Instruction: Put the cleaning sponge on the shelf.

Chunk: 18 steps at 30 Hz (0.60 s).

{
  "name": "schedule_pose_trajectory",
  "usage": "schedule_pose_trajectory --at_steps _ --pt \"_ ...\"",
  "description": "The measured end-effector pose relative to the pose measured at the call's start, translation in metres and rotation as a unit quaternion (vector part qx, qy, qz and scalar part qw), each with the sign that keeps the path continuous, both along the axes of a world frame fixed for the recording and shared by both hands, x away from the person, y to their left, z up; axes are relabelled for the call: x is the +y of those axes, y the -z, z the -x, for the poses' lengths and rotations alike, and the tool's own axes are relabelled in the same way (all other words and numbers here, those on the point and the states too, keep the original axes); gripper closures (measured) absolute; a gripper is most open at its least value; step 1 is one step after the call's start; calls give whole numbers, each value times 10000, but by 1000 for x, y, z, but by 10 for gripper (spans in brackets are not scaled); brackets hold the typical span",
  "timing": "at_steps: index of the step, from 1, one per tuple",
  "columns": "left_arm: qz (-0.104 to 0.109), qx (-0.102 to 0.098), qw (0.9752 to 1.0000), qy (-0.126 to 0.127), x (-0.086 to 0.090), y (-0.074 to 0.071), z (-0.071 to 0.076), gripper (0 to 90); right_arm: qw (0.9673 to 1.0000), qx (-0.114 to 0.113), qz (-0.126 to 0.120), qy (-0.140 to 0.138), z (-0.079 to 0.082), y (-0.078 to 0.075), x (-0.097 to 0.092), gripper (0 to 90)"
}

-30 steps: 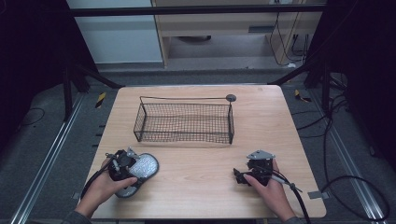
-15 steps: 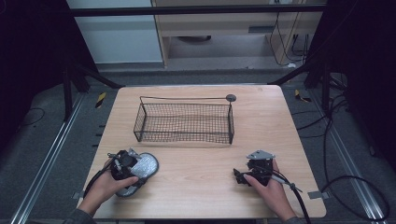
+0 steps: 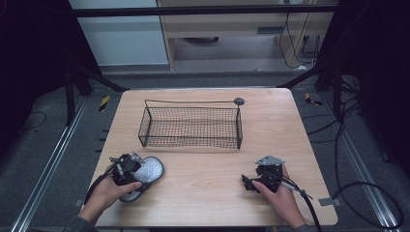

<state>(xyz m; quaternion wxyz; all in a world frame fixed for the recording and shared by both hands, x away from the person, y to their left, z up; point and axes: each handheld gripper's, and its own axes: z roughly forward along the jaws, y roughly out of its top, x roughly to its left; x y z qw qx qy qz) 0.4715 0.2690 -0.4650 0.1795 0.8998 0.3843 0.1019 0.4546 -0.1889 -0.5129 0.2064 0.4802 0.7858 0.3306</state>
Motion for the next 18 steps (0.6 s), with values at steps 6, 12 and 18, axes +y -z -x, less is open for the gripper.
schedule_pose_trajectory --at_steps 6,12,18 --pt "8 -217 9996 190 -7 -14 3 92 10000 40 -42 2 0 -1 0 4" --pt "-4 -375 9988 305 -12 -23 1 92 10000 -2 1 -21 0 0 0 4" --pt "43 -475 9981 402 -13 -37 1 91 10000 -5 -5 -21 0 0 0 4"
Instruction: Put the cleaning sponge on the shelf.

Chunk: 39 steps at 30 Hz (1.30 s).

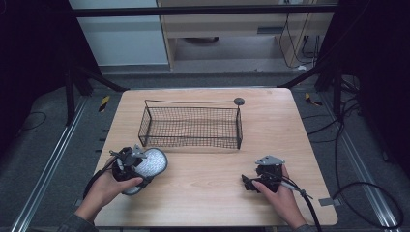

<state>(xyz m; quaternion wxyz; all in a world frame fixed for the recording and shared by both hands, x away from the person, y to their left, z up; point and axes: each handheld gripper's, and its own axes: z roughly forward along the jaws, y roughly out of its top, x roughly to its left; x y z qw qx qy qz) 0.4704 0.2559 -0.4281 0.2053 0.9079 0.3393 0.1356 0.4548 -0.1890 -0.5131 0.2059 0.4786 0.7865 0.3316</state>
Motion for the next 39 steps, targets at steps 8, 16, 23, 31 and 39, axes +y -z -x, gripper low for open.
schedule_pose_trajectory --at_steps 8,16,23,31,39 --pt "33 -195 9996 207 -2 -19 -8 91 10000 -13 -8 -5 0 0 0 4" --pt "13 -389 9988 290 -8 -39 -14 91 10000 -16 -8 1 0 0 0 4" --pt "-91 -533 9981 306 -9 -53 -21 91 10000 -20 -15 -5 0 0 0 4" --pt "-248 -813 9956 399 -18 -67 -32 93 10000 -20 -19 -24 0 0 0 4" --pt "-488 -914 9932 537 -30 -75 -44 94 10000 -17 -19 -30 -1 0 0 4"
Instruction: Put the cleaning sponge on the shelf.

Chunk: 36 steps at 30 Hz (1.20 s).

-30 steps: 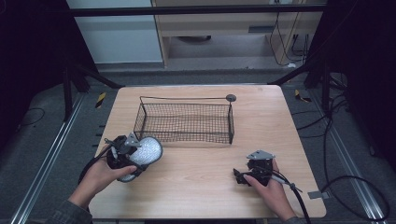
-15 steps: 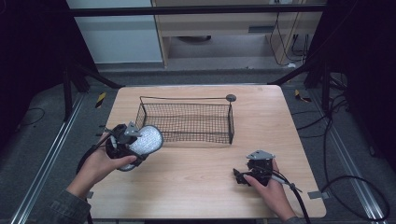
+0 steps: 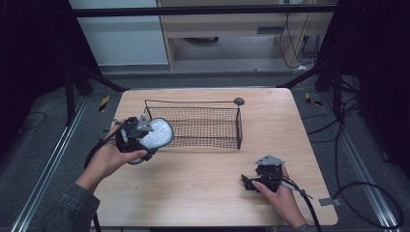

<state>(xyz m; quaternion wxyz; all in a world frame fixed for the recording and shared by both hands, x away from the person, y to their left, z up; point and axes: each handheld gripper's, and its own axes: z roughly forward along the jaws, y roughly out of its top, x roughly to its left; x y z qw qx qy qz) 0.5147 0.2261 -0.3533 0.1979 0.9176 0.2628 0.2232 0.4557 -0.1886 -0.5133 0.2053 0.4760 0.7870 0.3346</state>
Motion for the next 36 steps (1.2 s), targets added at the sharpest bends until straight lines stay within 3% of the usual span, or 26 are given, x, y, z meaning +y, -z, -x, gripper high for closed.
schedule_pose_trajectory --at_steps 5,12,21,27,31,36 --pt "-177 -131 9997 107 -9 -5 -6 94 10000 -5 3 7 0 0 0 4" --pt "-394 -249 9987 195 -26 -9 -27 93 10000 -5 -2 9 0 0 0 4" --pt "-697 -453 9958 380 -47 -17 -49 93 10000 0 5 -11 0 0 0 4" --pt "-777 -503 9950 365 -54 -20 -57 93 10000 -5 9 -15 0 0 0 4" --pt "-688 -547 9954 379 -57 -21 -63 95 10000 -3 6 -10 0 0 0 4" --pt "-884 -628 9930 461 -58 -18 -67 97 10000 3 0 -5 0 0 0 4"
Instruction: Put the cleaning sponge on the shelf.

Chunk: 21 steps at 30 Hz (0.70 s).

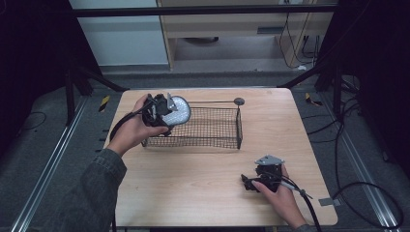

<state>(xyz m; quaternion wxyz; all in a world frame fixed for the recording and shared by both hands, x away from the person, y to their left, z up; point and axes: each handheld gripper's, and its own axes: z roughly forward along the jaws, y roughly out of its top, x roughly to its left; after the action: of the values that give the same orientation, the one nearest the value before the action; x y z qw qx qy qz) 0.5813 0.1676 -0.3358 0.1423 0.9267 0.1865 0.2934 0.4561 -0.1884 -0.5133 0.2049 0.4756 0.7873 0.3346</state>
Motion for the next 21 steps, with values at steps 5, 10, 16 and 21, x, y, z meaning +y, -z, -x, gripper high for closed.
schedule_pose_trajectory --at_steps 5,10,16,21 --pt "-100 -137 9998 71 0 1 -1 98 10000 -1 0 4 0 0 0 4" --pt "-181 -246 9995 106 1 4 -2 98 10000 -5 8 24 0 0 0 4" --pt "-103 -380 9991 175 -1 5 -3 99 10000 -7 8 36 0 0 1 4" --pt "-172 -492 9983 278 -4 6 -2 99 10000 -3 2 38 0 0 1 4"
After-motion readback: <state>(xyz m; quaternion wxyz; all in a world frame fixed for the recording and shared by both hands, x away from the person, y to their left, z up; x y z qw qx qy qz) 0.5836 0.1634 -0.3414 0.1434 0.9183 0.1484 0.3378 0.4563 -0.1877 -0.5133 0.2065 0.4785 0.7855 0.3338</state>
